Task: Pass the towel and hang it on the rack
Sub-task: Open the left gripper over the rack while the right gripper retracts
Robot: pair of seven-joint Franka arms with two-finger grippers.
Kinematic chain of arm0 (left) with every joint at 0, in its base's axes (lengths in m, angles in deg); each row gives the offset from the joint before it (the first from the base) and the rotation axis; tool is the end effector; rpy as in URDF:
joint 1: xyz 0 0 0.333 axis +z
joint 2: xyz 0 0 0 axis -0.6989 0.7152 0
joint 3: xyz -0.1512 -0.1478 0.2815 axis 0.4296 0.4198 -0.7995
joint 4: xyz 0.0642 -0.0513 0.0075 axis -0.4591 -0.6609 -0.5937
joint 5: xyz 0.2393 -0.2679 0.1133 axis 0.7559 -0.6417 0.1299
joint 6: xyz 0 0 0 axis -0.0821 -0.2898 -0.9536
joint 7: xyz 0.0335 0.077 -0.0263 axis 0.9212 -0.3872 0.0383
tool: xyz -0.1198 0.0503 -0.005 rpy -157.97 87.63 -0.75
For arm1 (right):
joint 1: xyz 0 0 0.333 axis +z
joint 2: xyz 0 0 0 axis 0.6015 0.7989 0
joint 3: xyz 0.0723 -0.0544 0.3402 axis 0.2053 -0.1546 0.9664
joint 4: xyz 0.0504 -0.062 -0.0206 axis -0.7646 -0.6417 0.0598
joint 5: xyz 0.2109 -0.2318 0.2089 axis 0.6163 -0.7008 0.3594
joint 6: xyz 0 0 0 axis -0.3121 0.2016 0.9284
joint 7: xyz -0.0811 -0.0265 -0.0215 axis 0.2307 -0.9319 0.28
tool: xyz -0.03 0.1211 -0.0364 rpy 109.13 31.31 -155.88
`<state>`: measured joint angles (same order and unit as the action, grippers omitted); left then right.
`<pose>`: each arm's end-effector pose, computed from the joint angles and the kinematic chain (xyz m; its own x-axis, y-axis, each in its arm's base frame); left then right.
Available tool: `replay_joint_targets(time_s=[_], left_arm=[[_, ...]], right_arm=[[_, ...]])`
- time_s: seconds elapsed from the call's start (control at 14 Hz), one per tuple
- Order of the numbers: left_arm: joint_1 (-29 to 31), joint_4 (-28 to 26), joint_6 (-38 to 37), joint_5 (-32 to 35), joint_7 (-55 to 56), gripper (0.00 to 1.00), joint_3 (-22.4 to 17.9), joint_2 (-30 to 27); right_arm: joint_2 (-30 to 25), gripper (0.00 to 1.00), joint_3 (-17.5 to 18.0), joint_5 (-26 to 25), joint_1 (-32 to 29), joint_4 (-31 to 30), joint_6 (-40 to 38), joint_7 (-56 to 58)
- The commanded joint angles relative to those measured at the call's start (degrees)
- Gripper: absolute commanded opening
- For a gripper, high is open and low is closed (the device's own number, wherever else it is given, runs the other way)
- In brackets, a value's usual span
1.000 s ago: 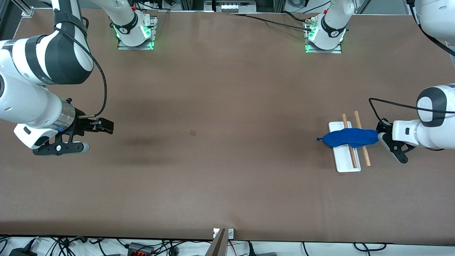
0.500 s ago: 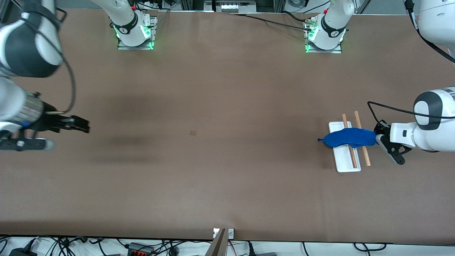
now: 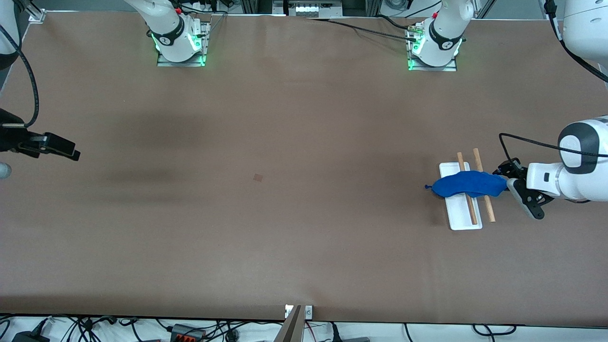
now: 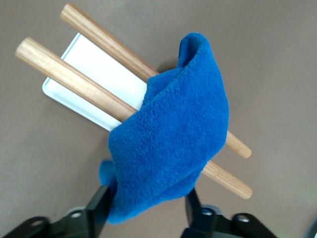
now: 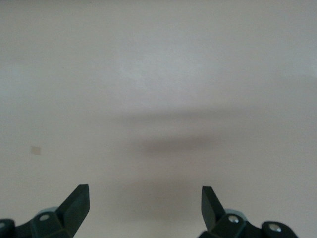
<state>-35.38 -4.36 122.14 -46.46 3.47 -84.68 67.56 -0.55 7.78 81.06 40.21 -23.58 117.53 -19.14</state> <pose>0.6381 0.1179 0.3177 0.6068 -0.7946 -0.0197 -0.7459 -0.5779 0.3312 0.6225 -0.0171 0.5901 0.9980 -0.0595 -0.0191 -0.0592 -0.9981 0.0153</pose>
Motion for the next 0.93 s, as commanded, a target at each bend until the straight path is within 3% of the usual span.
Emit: replay_joint_targets(time_s=[0.0,0.29,0.86], left_arm=[[2.47,2.26,0.08,-2.71,-7.5,1.0,0.61,1.26],[2.56,4.03,-0.36,-2.72,-8.04,1.0,0.52,1.52],[2.3,10.7,-4.75,-2.72,-5.68,1.0,0.43,1.26]], right_arm=[[-2.91,1.0,1.28,-2.3,-0.51,-4.79,0.69,1.2],[-9.33,1.0,1.36,-2.21,-0.51,-16.67,7.64,1.02],[-10.04,1.0,1.45,-2.13,-0.51,-15.11,6.15,2.43]])
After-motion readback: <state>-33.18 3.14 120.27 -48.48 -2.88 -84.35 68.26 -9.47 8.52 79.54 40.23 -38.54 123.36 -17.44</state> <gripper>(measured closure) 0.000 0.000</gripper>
